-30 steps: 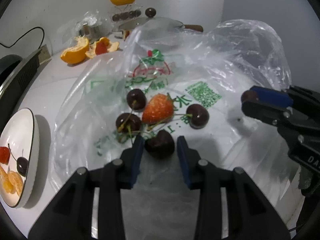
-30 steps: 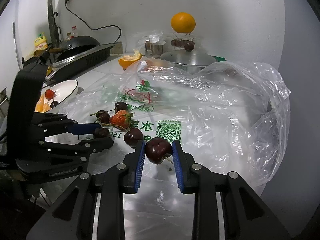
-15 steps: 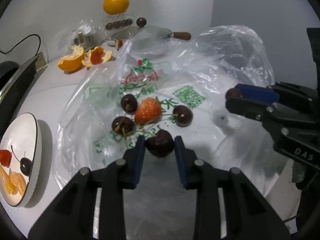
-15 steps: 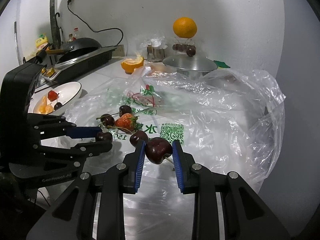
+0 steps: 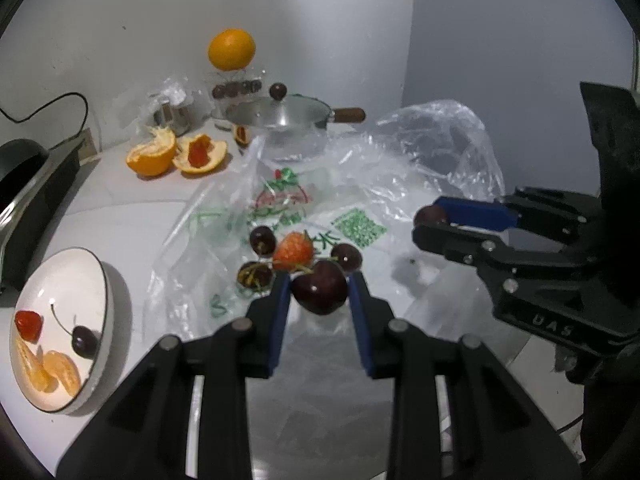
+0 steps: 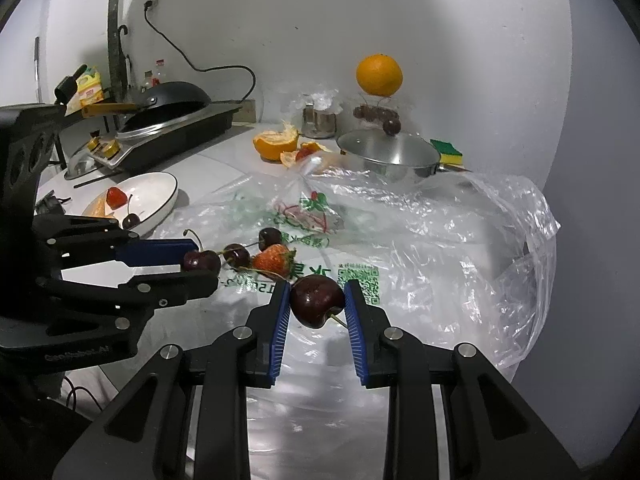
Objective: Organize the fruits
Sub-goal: 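Carry both cherries over the white plate with both tools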
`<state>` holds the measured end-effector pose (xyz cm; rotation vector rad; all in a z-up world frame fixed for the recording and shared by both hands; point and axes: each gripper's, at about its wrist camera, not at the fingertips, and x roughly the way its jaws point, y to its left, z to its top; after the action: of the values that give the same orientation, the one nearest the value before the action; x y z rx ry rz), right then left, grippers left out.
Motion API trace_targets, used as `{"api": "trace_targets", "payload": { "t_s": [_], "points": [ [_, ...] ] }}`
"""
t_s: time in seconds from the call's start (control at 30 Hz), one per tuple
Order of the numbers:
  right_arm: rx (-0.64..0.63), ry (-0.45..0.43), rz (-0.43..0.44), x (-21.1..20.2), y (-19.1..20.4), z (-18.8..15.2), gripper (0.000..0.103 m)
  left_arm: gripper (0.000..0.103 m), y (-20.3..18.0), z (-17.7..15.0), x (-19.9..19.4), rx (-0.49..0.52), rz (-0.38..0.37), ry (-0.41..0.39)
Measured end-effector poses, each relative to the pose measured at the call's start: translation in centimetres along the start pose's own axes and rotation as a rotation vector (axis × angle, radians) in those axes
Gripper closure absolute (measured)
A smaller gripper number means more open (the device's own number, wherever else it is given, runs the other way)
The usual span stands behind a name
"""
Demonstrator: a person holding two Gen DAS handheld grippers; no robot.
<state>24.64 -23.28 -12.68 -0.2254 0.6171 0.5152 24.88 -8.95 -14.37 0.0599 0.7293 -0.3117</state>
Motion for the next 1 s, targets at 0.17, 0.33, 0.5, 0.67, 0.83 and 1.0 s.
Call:
{"api": "trace_targets", "payload": {
  "t_s": [0.17, 0.33, 0.5, 0.67, 0.83, 1.0],
  "points": [
    [-0.014, -0.008, 0.002, -0.1, 1.1, 0.7, 0.074, 0.073, 0.9, 0.1, -1.5, -0.008, 0.009, -0.027],
    [-0.031, -0.014, 0.005, 0.0, 2.5, 1.3, 0.074, 0.073, 2.2, -0.1, -2.7, -0.023, 0.016, -0.042],
    [-0.035, -0.026, 0.007, 0.1, 3.9, 2.0, 0.074, 0.073, 3.8, -0.5, -3.8, -0.047, 0.025, -0.058],
    [-0.042, -0.029, 0.012, 0.4, 5.5, 2.6, 0.074, 0.073, 5.7, -1.0, -4.9, -0.067, 0.033, -0.073],
    [-0.048, -0.037, 0.025, 0.9, 7.3, 3.4, 0.074, 0.073, 7.8, -1.6, -6.1, -0.106, 0.052, -0.090],
    [-0.058, -0.036, 0.045, 1.7, 9.3, 4.3, 0.074, 0.072, 10.0, -2.4, -7.1, -0.136, 0.070, -0.100]
  ]
}}
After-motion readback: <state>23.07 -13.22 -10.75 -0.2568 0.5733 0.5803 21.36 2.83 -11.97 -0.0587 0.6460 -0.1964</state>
